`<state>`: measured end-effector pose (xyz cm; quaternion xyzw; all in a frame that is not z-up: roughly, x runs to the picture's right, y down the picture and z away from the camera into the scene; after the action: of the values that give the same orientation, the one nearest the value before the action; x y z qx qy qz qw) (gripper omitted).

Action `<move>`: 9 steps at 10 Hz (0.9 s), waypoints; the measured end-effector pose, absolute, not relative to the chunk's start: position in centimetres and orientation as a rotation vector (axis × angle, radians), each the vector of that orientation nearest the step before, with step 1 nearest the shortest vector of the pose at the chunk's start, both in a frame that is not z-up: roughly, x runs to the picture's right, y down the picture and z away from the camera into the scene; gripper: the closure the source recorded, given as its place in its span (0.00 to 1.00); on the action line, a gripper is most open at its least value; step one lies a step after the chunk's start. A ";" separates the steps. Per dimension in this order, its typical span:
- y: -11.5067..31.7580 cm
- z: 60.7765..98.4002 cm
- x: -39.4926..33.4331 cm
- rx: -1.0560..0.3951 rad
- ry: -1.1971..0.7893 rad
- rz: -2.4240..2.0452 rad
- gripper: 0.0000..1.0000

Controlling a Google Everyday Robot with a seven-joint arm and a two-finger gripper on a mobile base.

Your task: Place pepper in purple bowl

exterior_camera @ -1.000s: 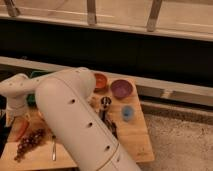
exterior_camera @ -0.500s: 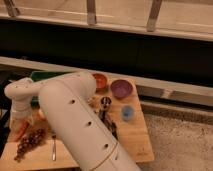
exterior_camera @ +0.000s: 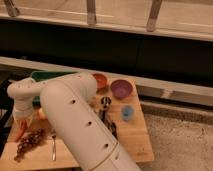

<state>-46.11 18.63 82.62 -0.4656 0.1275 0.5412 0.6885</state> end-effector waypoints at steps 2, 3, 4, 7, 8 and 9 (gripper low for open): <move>19.1 83.3 -46.2 -1.050 0.299 1.218 0.96; 19.6 83.8 -46.2 -1.054 0.303 1.217 1.00; 19.5 83.7 -46.1 -1.052 0.302 1.217 1.00; 19.4 83.6 -46.1 -1.049 0.301 1.216 1.00; 19.2 83.3 -45.8 -1.039 0.290 1.212 1.00; 18.3 82.7 -45.4 -1.027 0.258 1.225 1.00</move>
<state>-45.38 18.27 82.71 -0.4590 0.1155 0.5479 0.6897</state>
